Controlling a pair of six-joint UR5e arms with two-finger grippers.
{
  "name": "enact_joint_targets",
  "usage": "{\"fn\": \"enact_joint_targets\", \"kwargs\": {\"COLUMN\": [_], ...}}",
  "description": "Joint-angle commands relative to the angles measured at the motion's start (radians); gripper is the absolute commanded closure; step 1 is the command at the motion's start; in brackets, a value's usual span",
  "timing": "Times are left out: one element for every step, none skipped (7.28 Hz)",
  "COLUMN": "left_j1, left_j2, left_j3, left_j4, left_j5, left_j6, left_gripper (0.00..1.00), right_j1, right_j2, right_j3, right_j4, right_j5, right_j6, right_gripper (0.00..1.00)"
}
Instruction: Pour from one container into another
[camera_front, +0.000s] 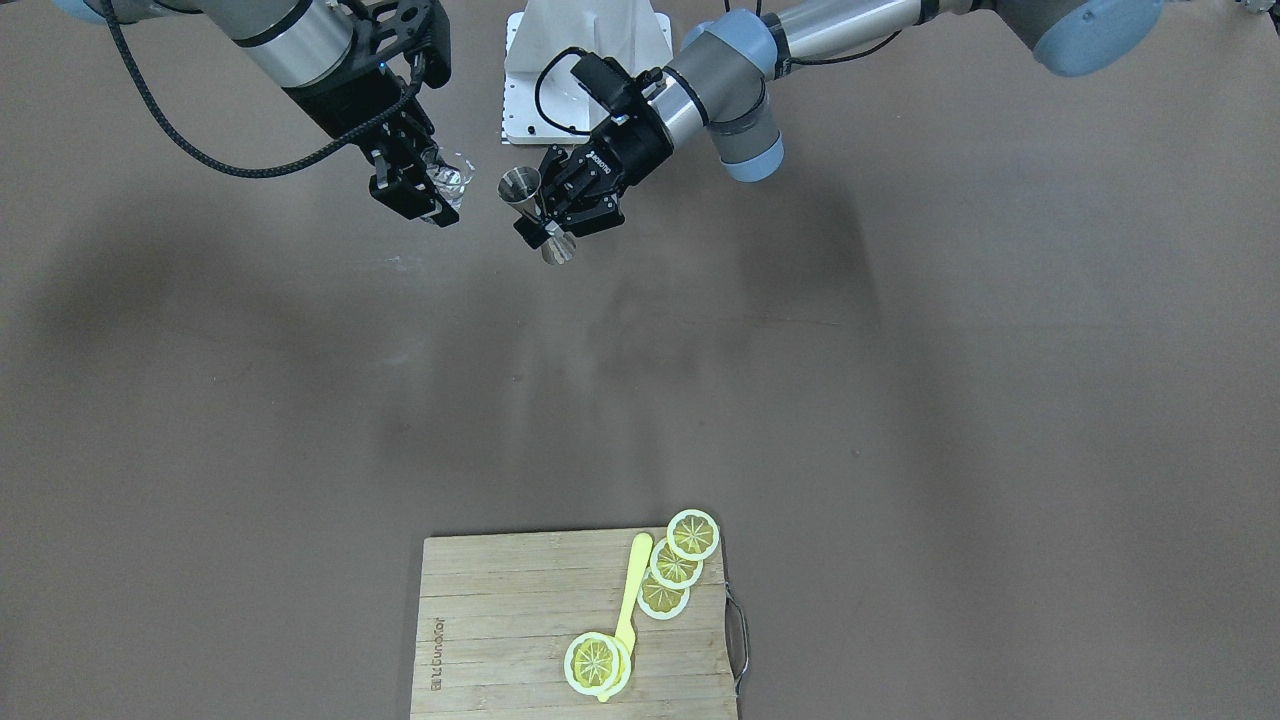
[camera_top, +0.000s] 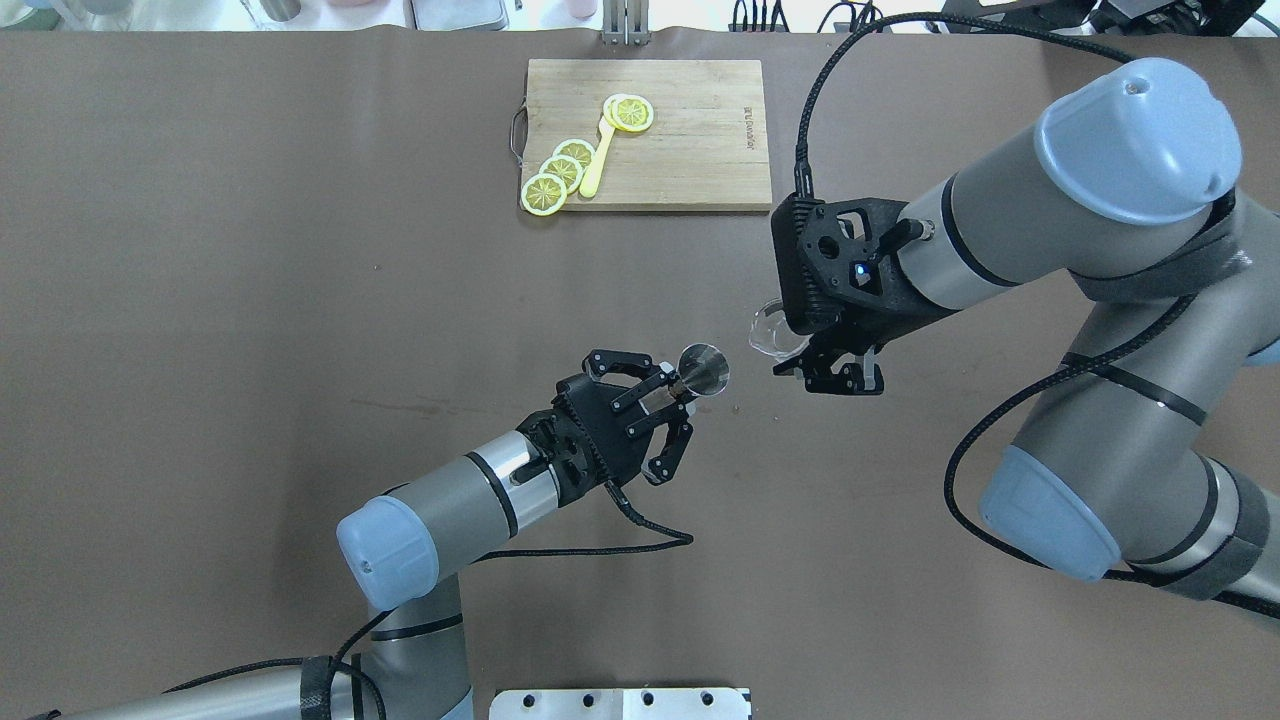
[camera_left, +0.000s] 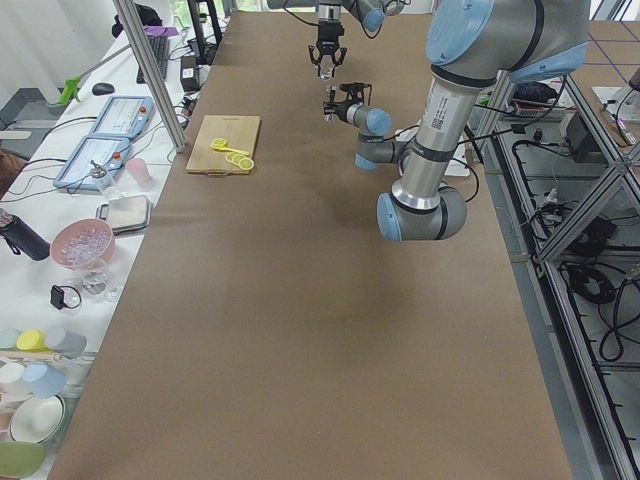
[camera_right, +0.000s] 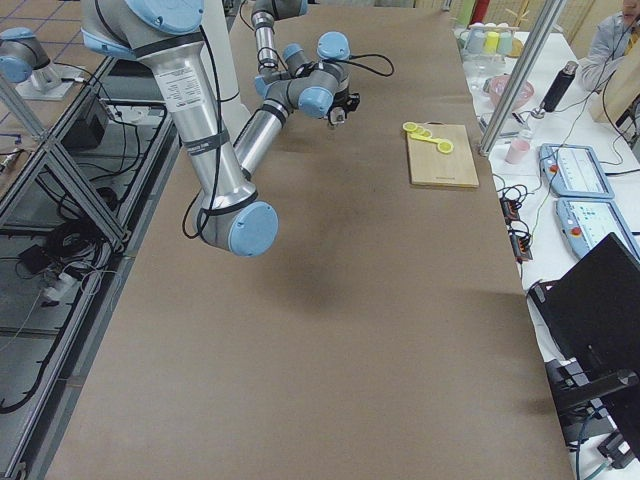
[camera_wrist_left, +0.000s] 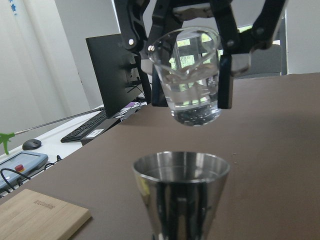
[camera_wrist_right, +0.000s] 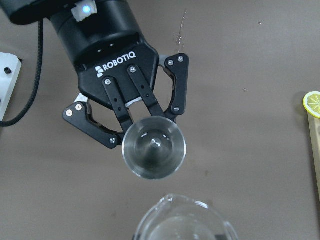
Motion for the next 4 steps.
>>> {"fn": "enact_joint_targets", "kwargs": {"left_j1": [0.002, 0.002, 0.002, 0.002], "left_j2": [-0.018, -0.030, -0.030, -0.030], "left_j3": [0.018, 0.032, 0.032, 0.033], "left_j4": [0.001, 0.001, 0.001, 0.001], "left_j5": [-0.001, 0.000, -0.001, 0.000], "left_j6": [0.000, 0.000, 0.000, 0.000], "left_gripper": [1.00, 1.00, 1.00, 1.00], "right_j1": [-0.005, -0.005, -0.004, -0.003], "right_j2": [0.028, 0.040, 0.051, 0.054], "right_j3": [0.001, 0.005, 0.010, 0.027], "right_j4": [-0.049, -0.072, -0.100, -0.133], "right_j5": [-0.010, -0.014, -0.018, -0.034], "right_j6": [0.014, 0.015, 0.015, 0.015], "right_gripper": [1.00, 1.00, 1.00, 1.00]}}
